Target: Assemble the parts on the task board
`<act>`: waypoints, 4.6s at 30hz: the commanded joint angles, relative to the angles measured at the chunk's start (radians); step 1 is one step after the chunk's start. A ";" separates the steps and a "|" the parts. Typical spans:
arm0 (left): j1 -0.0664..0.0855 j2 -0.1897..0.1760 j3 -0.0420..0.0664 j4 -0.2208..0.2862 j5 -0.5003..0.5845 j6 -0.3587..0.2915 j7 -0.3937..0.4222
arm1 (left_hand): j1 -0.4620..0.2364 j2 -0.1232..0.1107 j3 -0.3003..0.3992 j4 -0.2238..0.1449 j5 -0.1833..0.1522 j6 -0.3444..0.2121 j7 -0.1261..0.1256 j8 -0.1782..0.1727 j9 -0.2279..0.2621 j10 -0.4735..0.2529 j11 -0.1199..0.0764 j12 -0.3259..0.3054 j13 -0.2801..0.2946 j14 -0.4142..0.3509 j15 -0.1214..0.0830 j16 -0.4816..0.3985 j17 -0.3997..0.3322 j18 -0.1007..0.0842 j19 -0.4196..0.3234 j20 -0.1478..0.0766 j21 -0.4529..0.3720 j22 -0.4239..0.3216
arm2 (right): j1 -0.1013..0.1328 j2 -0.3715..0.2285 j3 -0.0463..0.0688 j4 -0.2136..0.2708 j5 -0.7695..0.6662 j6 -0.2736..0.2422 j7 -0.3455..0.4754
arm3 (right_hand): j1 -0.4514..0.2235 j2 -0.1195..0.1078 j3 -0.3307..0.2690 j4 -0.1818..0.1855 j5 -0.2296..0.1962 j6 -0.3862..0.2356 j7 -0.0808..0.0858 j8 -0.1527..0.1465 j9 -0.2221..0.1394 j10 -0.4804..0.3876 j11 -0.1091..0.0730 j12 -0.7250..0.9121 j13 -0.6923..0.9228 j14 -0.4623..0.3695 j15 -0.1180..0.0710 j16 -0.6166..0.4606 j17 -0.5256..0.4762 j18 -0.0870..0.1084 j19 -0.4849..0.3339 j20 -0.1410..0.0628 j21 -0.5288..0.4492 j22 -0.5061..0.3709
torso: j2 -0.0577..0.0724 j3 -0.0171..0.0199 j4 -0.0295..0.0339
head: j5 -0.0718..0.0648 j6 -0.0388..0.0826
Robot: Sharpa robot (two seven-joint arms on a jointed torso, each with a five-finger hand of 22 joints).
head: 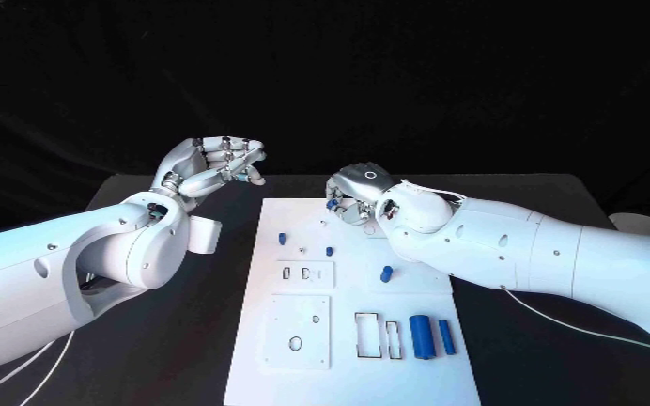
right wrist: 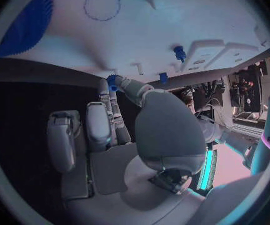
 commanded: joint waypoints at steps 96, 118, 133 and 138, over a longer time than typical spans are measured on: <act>0.001 0.014 -0.001 -0.032 0.017 0.025 0.003 | 0.005 0.004 0.012 -0.007 -0.005 -0.007 0.000 -0.008 0.003 -0.001 0.007 -0.008 0.001 -0.011 0.002 0.005 0.007 0.001 -0.009 0.002 0.011 0.004 | 0.008 -0.281 0.019 0.160 0.338 0.179 -0.018 | 0.104 -0.068 -0.359 0.192 0.121 -0.350 0.046 0.061 0.201 0.197 0.025 1.322 1.190 0.078 0.019 0.260 0.405 -0.030 0.105 0.020 0.052 0.263 | -0.017 -0.0026 -0.0304 | -0.018 -0.009; 0.001 0.008 -0.001 -0.032 0.017 0.025 0.001 | 0.005 0.004 0.012 -0.007 -0.005 -0.007 0.000 -0.008 0.003 -0.001 0.007 -0.008 0.001 -0.011 0.002 0.005 0.007 0.001 -0.009 0.002 0.011 0.004 | -0.002 -0.262 0.019 0.128 0.345 0.204 -0.012 | 0.097 -0.044 -0.287 0.215 0.194 -0.295 0.041 0.086 0.188 0.223 0.021 1.359 1.231 0.083 0.017 0.274 0.435 -0.030 0.105 0.020 0.052 0.263 | -0.019 -0.0026 -0.0308 | -0.013 -0.022; 0.001 0.007 -0.001 -0.036 0.017 0.028 -0.005 | 0.006 0.002 0.014 -0.010 -0.005 -0.007 0.000 -0.008 0.004 -0.001 0.007 -0.009 0.001 -0.012 0.001 0.005 0.009 0.001 -0.011 0.002 0.014 0.006 | -0.002 -0.265 0.019 0.121 0.360 0.235 0.005 | 0.070 -0.019 -0.156 0.222 0.199 -0.232 0.038 0.048 0.145 0.227 0.018 1.363 1.238 0.084 0.012 0.278 0.445 -0.030 0.105 0.015 0.052 0.263 | -0.018 -0.0023 -0.0315 | -0.011 -0.024; 0.001 0.008 -0.001 -0.038 0.017 0.028 -0.005 | 0.008 0.003 0.015 -0.011 -0.005 -0.007 0.000 -0.009 0.004 -0.001 0.007 -0.010 0.001 -0.013 0.001 0.005 0.010 0.001 -0.012 0.001 0.015 0.006 | -0.003 -0.266 0.019 0.124 0.341 0.223 0.010 | 0.067 -0.027 -0.143 0.214 0.195 -0.230 0.039 0.042 0.141 0.227 0.019 1.363 1.239 0.084 0.012 0.278 0.446 -0.030 0.105 0.015 0.052 0.263 | -0.018 -0.0025 -0.0313 | -0.011 -0.024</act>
